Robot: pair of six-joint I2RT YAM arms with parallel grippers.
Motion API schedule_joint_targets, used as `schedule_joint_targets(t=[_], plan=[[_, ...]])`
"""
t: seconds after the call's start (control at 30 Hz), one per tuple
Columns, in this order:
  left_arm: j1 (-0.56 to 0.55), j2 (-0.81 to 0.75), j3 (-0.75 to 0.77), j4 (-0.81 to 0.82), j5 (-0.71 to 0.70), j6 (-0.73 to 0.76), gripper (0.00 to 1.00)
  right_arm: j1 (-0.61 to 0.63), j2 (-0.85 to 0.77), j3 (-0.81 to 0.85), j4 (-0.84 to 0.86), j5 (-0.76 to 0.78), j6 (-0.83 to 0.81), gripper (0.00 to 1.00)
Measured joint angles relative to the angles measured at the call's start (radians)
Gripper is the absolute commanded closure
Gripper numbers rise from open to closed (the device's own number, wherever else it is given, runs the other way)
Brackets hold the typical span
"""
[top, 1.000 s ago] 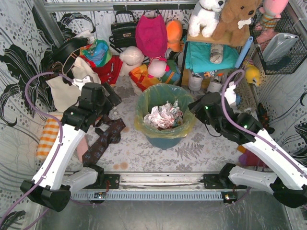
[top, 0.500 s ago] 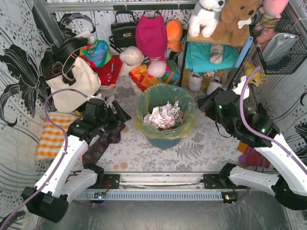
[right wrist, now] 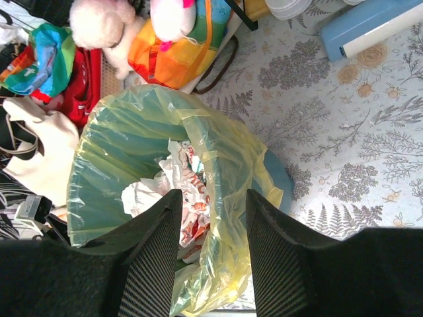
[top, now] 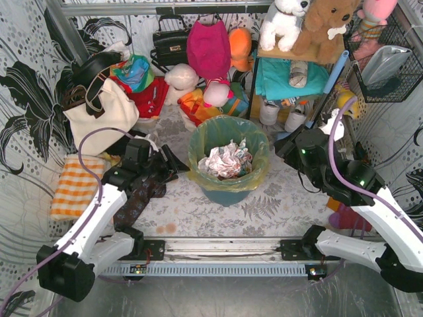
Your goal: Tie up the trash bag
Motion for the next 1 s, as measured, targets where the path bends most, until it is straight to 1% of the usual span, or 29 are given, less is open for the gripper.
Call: schedule_joint_targets(t=[0.17,0.2,0.3,0.37,0.5,0.63,0.83,0.93,1.0], plan=[[-0.006,0.033,-0.018,0.023,0.016,-0.004,0.38,0.000,0.021,-0.008,0.013,-0.002,0.000,0.58],[-0.006,0.033,-0.023,0.033,0.019,-0.006,0.37,0.000,0.021,-0.015,0.015,-0.004,0.000,0.58],[-0.006,0.033,-0.037,0.066,0.031,-0.016,0.28,0.000,0.020,-0.038,0.025,-0.012,0.000,0.58],[-0.007,0.033,-0.052,0.099,0.046,-0.031,0.29,0.000,0.020,-0.051,0.028,-0.019,0.000,0.59],[-0.013,0.040,-0.077,0.150,0.070,-0.057,0.43,0.000,0.020,-0.062,0.030,-0.024,0.000,0.59],[-0.024,0.048,-0.091,0.178,0.079,-0.075,0.64,0.000,0.019,-0.063,0.037,-0.027,0.001,0.59],[-0.032,0.047,-0.093,0.190,0.078,-0.082,1.00,0.000,0.018,-0.084,0.048,-0.035,0.000,0.58],[-0.039,0.045,-0.083,0.175,0.065,-0.076,1.00,0.000,0.018,-0.101,0.039,-0.032,0.000,0.57],[-0.044,0.039,-0.059,0.152,0.052,-0.068,1.00,0.000,0.015,-0.111,0.026,-0.020,0.000,0.53]])
